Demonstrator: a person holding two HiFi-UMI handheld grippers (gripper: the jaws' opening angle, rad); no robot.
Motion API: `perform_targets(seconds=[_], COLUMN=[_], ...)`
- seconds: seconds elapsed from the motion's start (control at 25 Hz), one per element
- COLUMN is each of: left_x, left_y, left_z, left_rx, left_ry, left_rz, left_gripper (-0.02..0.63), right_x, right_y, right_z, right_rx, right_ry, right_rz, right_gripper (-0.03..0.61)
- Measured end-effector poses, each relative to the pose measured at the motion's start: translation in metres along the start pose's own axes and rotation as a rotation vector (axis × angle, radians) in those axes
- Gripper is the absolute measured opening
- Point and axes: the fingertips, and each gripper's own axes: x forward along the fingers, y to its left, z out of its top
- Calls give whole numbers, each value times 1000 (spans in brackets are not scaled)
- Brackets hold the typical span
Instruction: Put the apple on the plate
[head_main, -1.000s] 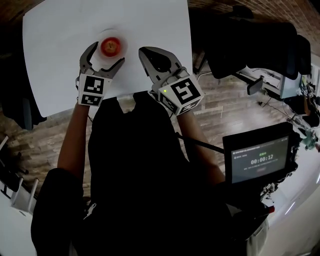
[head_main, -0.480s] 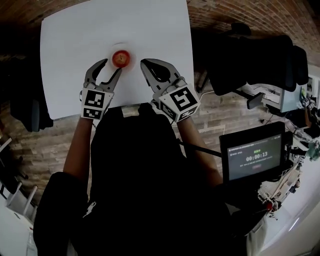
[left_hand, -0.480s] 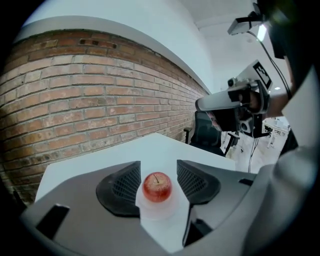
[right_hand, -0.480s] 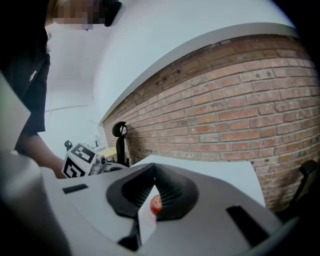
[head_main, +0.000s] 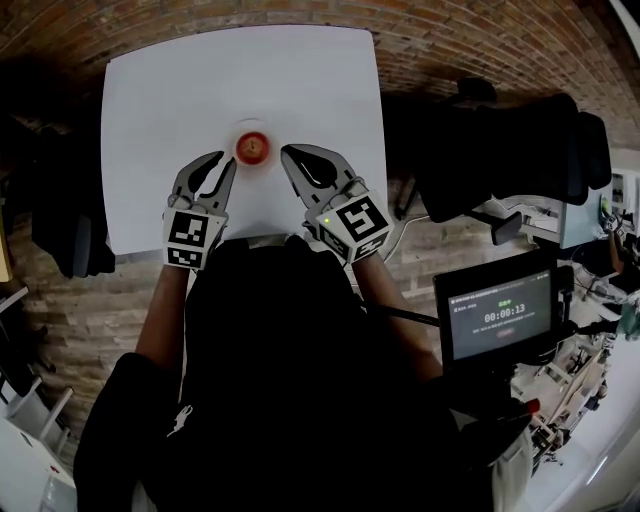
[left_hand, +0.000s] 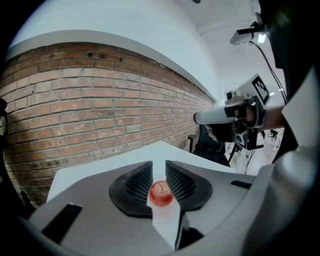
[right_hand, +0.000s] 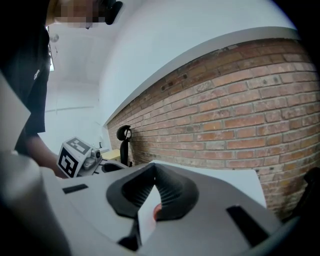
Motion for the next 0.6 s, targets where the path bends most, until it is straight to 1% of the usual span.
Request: perform_targets(seconds=[0.12, 0.24, 0.4, 0.52, 0.6], left_x=[-7, -17, -30, -38, -41], left_y=[1, 4, 10, 15, 19], left_z=[6, 11, 20, 28, 32], left_rx=[9, 7, 4, 17, 8], left_ry=[-19, -39, -72, -94, -106], left_rz=[10, 26, 60, 82, 85], left_gripper=[72, 38, 9, 8, 8], right_x=[-2, -4, -3, -2, -2], right_y=[0, 2, 6, 6, 6], right_z=[3, 14, 20, 23, 25], right_rx=[6, 23, -5, -21, -35], right_ry=[-13, -45, -54, -59, -63], right_rz=[4, 13, 22, 24, 20], right_gripper=[3, 3, 3, 3, 3])
